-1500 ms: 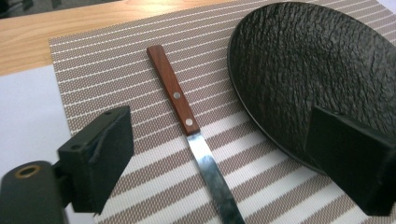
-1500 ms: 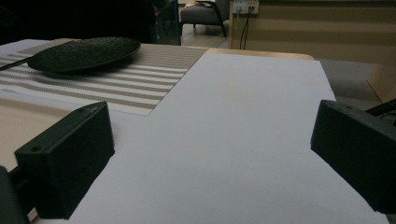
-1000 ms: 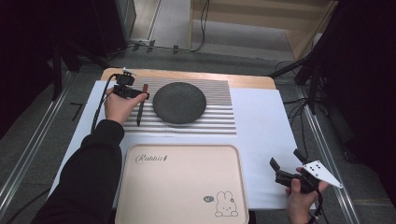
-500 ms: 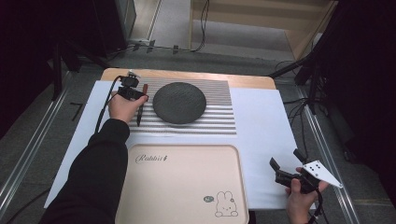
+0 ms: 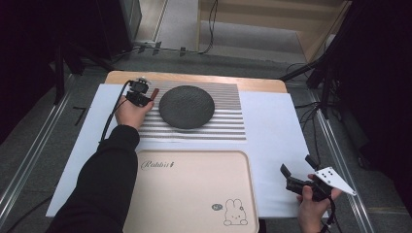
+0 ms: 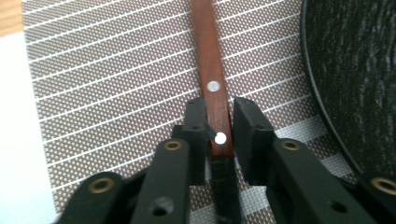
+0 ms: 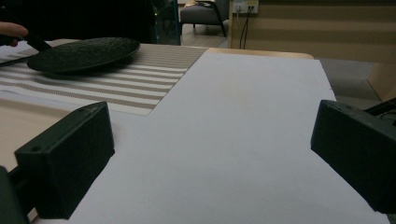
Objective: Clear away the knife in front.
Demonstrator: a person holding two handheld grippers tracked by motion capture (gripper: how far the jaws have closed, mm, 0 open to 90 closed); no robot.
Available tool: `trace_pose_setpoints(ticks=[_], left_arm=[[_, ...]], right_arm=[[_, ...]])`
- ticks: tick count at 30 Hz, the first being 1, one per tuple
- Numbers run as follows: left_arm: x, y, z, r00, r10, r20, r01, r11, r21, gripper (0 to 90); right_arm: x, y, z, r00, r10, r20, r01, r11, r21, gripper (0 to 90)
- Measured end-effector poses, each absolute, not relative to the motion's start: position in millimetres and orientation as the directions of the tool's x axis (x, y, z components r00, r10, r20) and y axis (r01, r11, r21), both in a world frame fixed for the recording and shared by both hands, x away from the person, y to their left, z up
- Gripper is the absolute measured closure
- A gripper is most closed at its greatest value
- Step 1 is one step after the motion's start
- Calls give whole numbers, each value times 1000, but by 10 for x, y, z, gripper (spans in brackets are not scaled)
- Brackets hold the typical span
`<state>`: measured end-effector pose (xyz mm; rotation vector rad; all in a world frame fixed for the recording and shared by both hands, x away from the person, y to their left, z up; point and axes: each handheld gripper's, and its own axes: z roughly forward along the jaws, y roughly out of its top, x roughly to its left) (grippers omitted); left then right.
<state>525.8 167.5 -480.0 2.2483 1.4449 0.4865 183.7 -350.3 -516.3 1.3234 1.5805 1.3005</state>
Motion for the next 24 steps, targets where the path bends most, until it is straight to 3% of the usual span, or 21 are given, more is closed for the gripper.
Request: trace_pose_setpoints(ticks=[7,11,24], left_arm=[[5229,1657,-4796,396,915,83,764,-378,523,769],[5213,1688,-4772,386,922,18,776,-335,535,770],[5131,1723,-4605,416,909,1,764,-350,543,771]], right_arm=[[1835,-3506,-5164,-242,966,92,274,-23,961,0],[1836,-3504,-5164,-242,966,93,274,-24,961,0],[1839,-3499,-5163,-241,966,88,278,-18,960,0]])
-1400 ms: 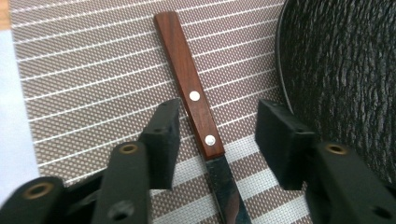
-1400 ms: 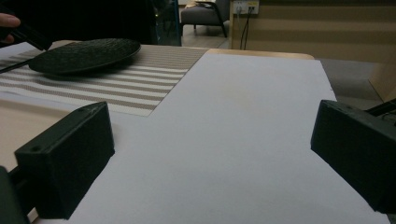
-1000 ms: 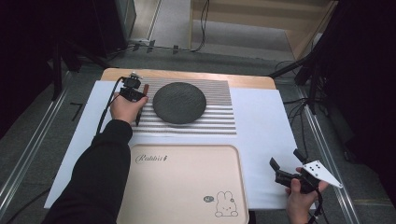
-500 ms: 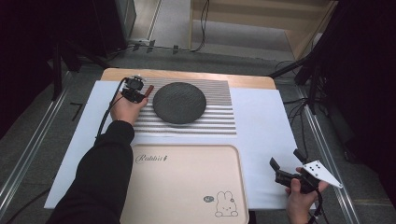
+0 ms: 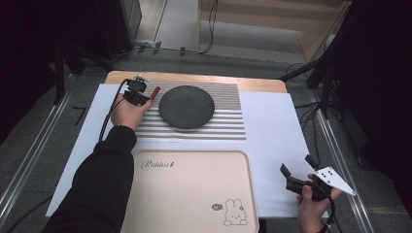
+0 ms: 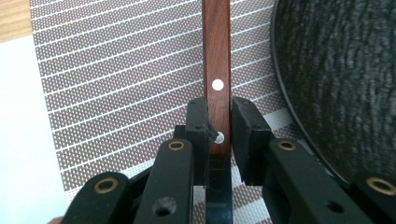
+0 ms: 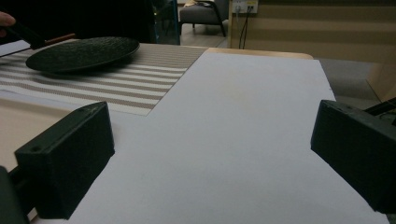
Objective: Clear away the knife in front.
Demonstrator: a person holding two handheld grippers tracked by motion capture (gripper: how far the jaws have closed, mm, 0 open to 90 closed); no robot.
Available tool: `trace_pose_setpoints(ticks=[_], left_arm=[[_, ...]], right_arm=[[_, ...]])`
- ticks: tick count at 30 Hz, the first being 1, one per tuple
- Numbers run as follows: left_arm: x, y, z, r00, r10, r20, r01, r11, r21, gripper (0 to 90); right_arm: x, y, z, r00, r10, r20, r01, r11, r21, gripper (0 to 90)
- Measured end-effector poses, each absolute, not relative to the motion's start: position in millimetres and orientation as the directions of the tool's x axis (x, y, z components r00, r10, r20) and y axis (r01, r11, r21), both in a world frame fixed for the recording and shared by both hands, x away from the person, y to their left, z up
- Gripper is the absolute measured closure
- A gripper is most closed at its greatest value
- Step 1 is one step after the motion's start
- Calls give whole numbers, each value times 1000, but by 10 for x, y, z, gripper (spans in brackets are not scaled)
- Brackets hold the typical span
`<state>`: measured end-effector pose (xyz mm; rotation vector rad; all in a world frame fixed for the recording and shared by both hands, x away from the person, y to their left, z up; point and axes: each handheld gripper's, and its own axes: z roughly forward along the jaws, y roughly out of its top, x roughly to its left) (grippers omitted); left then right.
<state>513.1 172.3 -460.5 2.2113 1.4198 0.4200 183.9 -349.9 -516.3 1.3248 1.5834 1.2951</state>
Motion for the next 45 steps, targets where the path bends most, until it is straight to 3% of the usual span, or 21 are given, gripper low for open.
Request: trace_pose_setpoints(ticks=[45], left_arm=[[4578,1845,-4223,510,855,-90,691,-345,635,771]], right_arm=[[1850,-3481,-5165,-238,968,79,282,-9,959,0]])
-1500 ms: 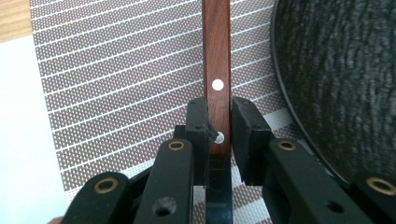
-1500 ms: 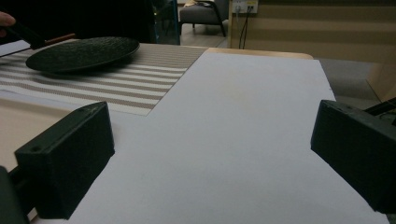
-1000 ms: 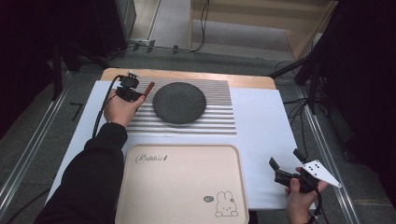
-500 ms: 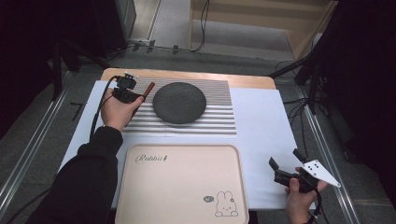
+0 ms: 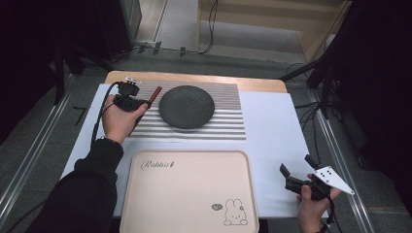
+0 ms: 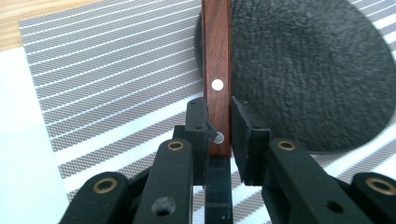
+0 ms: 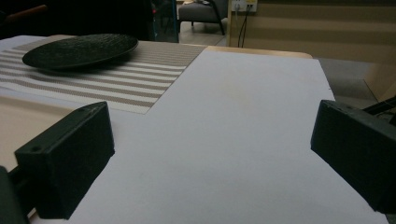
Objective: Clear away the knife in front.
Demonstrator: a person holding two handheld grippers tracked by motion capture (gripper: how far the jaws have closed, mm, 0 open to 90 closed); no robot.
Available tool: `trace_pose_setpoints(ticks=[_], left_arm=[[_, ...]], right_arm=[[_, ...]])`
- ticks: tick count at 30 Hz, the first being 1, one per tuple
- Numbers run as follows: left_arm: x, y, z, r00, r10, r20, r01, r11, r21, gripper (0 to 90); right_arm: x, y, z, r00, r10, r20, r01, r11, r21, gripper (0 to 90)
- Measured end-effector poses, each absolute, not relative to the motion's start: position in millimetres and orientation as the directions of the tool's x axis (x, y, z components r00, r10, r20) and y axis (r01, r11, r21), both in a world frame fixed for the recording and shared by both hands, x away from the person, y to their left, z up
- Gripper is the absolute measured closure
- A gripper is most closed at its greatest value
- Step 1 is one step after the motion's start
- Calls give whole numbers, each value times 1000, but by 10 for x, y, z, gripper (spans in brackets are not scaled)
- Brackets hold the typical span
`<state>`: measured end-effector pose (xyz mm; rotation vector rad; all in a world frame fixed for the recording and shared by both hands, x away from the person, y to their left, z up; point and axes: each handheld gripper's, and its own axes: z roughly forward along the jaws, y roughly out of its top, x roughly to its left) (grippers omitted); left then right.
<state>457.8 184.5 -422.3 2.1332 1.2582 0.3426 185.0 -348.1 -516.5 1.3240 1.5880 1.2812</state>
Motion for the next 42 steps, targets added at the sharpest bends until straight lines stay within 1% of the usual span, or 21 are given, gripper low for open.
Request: trace_pose_setpoints(ticks=[16,26,27,30,42], left_arm=[[4190,1772,-4232,576,814,-69,648,-404,646,771],[3978,1772,-4245,594,800,-78,629,-402,665,770],[3933,1782,-4246,606,790,-94,626,-401,668,771],[3858,1794,-4238,614,782,-104,621,-397,676,771],[3580,1820,-4258,629,767,-125,626,-405,666,771]], right_arm=[[1852,-3479,-5165,-240,968,74,282,-4,959,0],[1850,-3481,-5164,-245,967,76,278,-5,961,0],[1850,-3482,-5164,-244,967,76,279,-5,960,0],[1851,-3481,-5164,-244,967,76,279,-5,960,0],[1852,-3470,-5163,-242,968,71,283,1,959,0]])
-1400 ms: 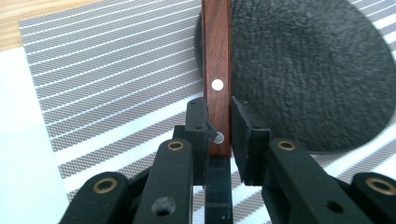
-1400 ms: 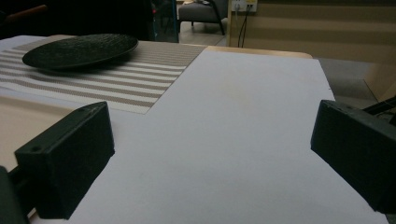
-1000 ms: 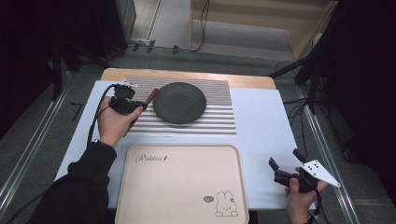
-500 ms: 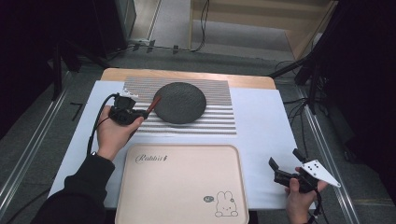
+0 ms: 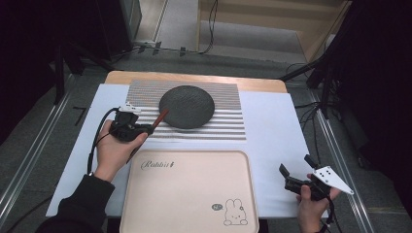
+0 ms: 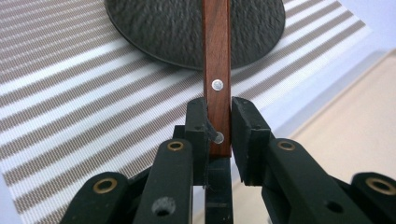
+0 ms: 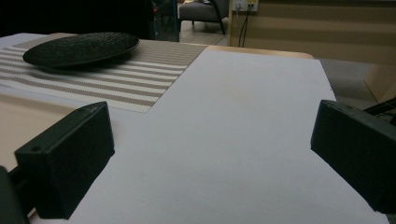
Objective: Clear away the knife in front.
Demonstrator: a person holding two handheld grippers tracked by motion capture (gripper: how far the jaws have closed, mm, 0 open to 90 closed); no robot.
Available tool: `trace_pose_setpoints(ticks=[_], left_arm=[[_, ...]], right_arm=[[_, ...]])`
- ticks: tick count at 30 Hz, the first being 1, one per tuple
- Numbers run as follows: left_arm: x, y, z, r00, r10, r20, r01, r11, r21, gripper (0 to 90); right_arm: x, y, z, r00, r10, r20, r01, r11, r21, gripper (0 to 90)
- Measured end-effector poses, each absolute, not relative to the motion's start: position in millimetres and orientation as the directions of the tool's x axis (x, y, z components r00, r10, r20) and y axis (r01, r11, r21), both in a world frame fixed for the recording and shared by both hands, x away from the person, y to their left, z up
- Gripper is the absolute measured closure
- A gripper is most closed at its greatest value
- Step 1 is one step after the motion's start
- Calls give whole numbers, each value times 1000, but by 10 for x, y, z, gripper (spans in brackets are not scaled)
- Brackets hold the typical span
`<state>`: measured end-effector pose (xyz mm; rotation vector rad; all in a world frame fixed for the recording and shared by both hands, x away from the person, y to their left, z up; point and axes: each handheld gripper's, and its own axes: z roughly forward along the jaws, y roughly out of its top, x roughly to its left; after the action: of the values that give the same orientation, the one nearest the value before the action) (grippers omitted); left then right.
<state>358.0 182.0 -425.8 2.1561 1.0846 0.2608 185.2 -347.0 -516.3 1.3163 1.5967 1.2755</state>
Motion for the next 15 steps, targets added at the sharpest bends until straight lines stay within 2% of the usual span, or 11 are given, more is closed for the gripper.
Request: trace_pose_setpoints(ticks=[15], left_arm=[[3213,1744,-4404,654,743,-143,626,-425,654,771]], right_arm=[[1853,-3473,-5163,-242,968,70,282,1,959,0]])
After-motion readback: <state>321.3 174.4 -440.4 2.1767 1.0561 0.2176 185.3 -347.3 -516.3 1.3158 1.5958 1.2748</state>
